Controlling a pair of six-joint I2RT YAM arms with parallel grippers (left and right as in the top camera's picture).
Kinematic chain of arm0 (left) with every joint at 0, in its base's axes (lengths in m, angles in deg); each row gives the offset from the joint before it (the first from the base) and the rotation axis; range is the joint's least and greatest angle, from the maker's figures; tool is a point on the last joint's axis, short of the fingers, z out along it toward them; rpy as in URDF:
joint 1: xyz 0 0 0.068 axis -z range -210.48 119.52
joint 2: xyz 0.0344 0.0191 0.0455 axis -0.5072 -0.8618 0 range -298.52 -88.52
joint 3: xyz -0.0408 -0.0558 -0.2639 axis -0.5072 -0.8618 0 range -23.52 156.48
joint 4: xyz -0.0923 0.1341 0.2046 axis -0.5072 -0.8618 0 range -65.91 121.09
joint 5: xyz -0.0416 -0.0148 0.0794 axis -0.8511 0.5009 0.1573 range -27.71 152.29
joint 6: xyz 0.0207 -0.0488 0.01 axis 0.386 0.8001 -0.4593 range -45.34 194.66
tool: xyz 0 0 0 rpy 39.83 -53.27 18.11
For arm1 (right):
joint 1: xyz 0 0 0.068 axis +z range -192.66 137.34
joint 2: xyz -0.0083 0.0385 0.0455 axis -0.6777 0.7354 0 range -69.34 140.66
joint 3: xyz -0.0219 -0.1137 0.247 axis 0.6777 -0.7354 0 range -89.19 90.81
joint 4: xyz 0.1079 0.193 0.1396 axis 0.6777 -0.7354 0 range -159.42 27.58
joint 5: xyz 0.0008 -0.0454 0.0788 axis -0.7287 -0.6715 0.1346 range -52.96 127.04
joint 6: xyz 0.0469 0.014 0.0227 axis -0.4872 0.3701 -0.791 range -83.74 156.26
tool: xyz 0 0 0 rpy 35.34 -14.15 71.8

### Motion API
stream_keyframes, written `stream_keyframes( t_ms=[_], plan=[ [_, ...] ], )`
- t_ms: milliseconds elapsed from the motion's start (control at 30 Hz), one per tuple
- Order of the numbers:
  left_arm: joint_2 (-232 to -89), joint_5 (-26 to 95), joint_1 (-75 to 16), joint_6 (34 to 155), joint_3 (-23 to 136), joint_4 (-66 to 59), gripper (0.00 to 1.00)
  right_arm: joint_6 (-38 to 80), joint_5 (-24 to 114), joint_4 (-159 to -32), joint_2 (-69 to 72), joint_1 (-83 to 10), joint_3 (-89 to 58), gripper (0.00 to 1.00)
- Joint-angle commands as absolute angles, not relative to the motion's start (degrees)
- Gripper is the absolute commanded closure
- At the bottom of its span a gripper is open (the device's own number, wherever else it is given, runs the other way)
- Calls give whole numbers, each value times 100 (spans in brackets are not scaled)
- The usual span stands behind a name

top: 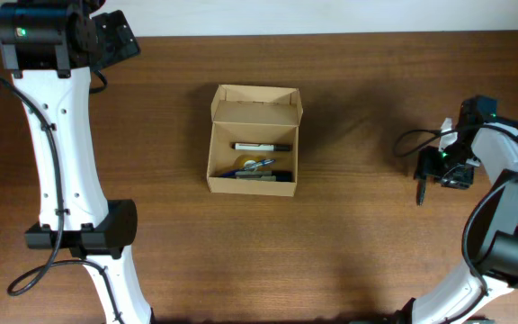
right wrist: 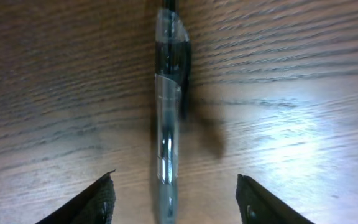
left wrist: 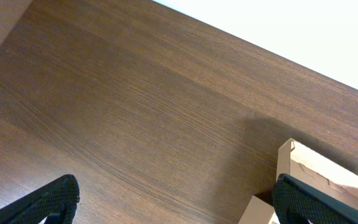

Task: Pack container
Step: 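Move the right gripper to the last black pen and grasp it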

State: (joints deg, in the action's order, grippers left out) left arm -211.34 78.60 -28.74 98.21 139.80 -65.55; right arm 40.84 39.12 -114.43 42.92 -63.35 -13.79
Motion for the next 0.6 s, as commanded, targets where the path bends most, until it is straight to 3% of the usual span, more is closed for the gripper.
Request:
stream_keyframes(
  t_ms=[0,167,233,333,400,567],
  plan=[
    [-21161,7856,-2905,9790,13959,-6557,0,3977,4050,-11460,4518,-6320,-1440,40],
    [-21161,7856,-2905,9790,13959,-6557,0,3977,4092,-11454,4631,-6322,-1443,49],
    [-21161,7856,-2905,9790,13959,-6557,0,3977,4092,-11419,4633,-6322,-1440,59],
    [-21161,7856,-2905,9790,13959,-6557,0,3979,4089,-11397,4633,-6322,-1440,88],
    [-21161,7856,-2905,9790,13959,-6557,0,3979,4089,-11406,4633,-6322,-1440,96],
    [-21161,7856,-2905,9790,13959,-6557,0,3979,4096,-11465,4633,-6322,-1440,96]
  ],
)
